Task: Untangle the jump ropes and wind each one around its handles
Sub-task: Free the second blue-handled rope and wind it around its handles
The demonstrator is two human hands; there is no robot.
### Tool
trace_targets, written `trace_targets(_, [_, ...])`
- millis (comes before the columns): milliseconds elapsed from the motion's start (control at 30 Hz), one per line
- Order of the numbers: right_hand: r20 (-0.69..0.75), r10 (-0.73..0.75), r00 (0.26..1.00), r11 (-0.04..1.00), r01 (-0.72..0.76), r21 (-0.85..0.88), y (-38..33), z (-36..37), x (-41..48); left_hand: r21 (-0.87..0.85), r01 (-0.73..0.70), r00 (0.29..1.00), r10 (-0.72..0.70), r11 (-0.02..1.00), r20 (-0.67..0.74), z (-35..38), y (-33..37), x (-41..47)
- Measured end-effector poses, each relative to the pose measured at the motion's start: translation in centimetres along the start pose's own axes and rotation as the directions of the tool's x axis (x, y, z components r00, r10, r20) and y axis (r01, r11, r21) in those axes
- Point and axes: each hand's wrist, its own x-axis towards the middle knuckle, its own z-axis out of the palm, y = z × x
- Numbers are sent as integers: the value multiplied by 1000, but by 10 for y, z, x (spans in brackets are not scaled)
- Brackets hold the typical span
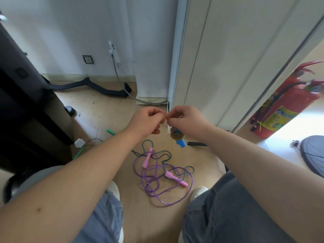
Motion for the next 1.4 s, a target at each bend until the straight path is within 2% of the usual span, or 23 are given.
trace_targets(100, [-14,-27,1000,1000,27,9,-5,-6,-5,1,-12,1000,12,1000,17,-6,8,-5])
trace_targets(267, [9,-43,999,987,41,156,-17,-16,-18,72,-68,994,62,995,85,-9,17,-19])
trace_targets(433, [68,-100,993,993,95,65,-23,-27,-27,3,-96,994,96,995,50,-2,27,-30])
trace_targets(567, [79,-143,987,989,141,36,-25,-32,-21,78,-165,986,163,983,43,0,37,-21])
trace_targets(733, [18,-134,991,991,133,29,-17,-32,16,142,-169,986,166,975,34,-5,38,13])
trace_targets(900, [90,-96,991,995,96,11,3,-13,92,202,-83,997,80,976,22,-12,5,78])
trace_targets(1133, [218,-29,976,998,38,-39,25,31,221,237,144,990,-142,961,-24,-39,-39,192])
trace_targets(1267, [237,-34,971,997,48,-56,-15,17,267,159,216,976,-210,963,-54,-61,-9,236])
trace_targets(1400, [262,-25,965,997,44,-68,-86,-18,291,119,265,964,-257,957,-74,-87,59,254])
